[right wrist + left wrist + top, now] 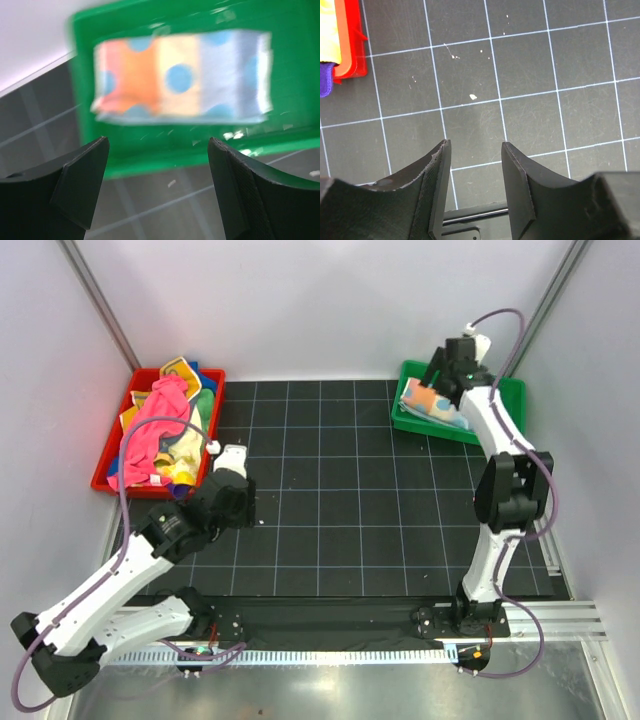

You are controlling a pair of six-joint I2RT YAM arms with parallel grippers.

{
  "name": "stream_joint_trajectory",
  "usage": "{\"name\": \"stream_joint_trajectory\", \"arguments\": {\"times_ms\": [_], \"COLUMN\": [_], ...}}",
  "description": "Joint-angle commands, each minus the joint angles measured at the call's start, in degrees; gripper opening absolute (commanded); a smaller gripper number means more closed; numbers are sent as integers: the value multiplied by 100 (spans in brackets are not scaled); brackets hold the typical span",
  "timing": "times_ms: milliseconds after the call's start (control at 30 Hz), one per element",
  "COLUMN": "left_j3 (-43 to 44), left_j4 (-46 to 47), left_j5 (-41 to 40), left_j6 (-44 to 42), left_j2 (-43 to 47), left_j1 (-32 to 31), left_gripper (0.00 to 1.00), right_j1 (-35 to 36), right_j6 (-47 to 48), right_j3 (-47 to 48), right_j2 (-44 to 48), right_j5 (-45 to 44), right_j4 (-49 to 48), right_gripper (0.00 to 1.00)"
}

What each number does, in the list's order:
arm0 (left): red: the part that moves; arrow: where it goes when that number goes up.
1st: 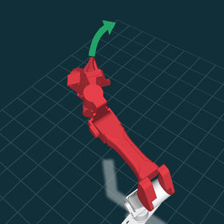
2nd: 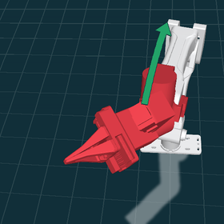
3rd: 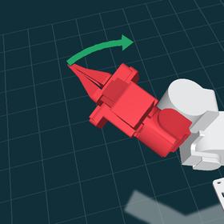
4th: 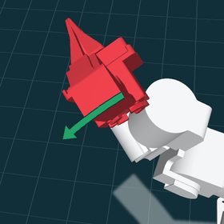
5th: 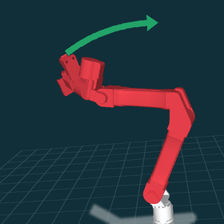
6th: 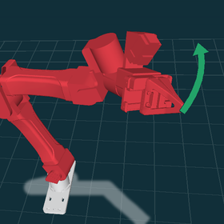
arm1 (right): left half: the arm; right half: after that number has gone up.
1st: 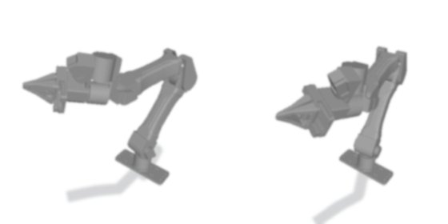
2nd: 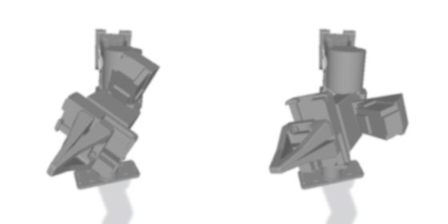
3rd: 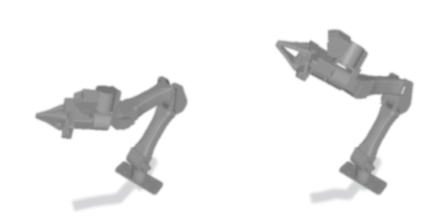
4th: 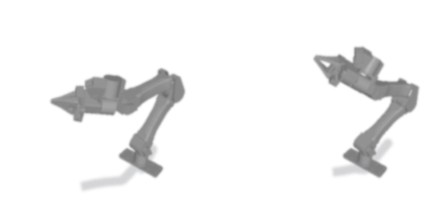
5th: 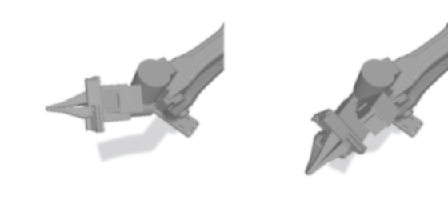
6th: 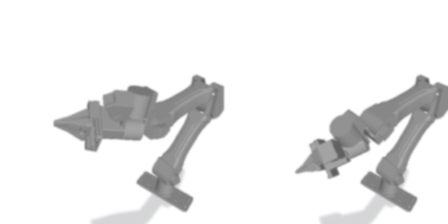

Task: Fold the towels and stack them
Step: Neatly place the folded towel into the bin, then grab crumpled towel

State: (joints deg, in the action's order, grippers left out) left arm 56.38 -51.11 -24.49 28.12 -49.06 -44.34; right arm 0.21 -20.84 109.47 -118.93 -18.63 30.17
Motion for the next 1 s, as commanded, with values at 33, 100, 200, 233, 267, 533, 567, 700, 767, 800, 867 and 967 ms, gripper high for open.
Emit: {"name": "stream_joint_trajectory", "arguments": {"times_ms": [33,100,200,233,267,533,567,700,767,800,867,967], "left_j3": [663,1093,1759,1762,1823,2421,2543,3159,3500,3651,3870,3986], "left_j4": [269,242,320,321,434,1901,1982,2228,2264,2185,2176,2228], "left_j5": [-475,-951,-988,-987,-1031,-971,-796,-750,-733,-689,-514,-364], "left_j6": [377,650,1220,1283,1345,1591,1652,1487,1468,1486,1591,1618], "left_j2": [-674,-1025,-1972,-2089,-2177,-3644,-4046,-5049,-5437,-5604,-5983,-6273], "left_j1": [74,214,1298,1305,1531,4027,4238,4977,5249,5321,5557,5725], "left_gripper": [52,57,61,61,69,75,74,74,74,74,73,73], "right_j1": [1032,1586,2322,2326,2369,2387,2387,2396,2396,2405,2405,2405], "right_j6": [-675,-650,-632,-623,-649,-764,-772,-825,-851,-869,-878,-869], "right_j3": [-1610,-2157,-2700,-2703,-2947,-3529,-3573,-3669,-3748,-3749,-3758,-3793], "right_j2": [1151,1372,1582,1584,1645,1944,1953,2076,2120,2129,2155,2190], "right_j5": [721,809,1141,1143,1204,2292,2364,2619,2733,2751,2786,2804], "right_j4": [-1276,-1689,-2040,-2042,-2251,-2745,-2814,-2929,-2991,-2982,-2991,-2991], "right_gripper": [88,88,88,88,88,88,88,88,88,88,88,88]}}
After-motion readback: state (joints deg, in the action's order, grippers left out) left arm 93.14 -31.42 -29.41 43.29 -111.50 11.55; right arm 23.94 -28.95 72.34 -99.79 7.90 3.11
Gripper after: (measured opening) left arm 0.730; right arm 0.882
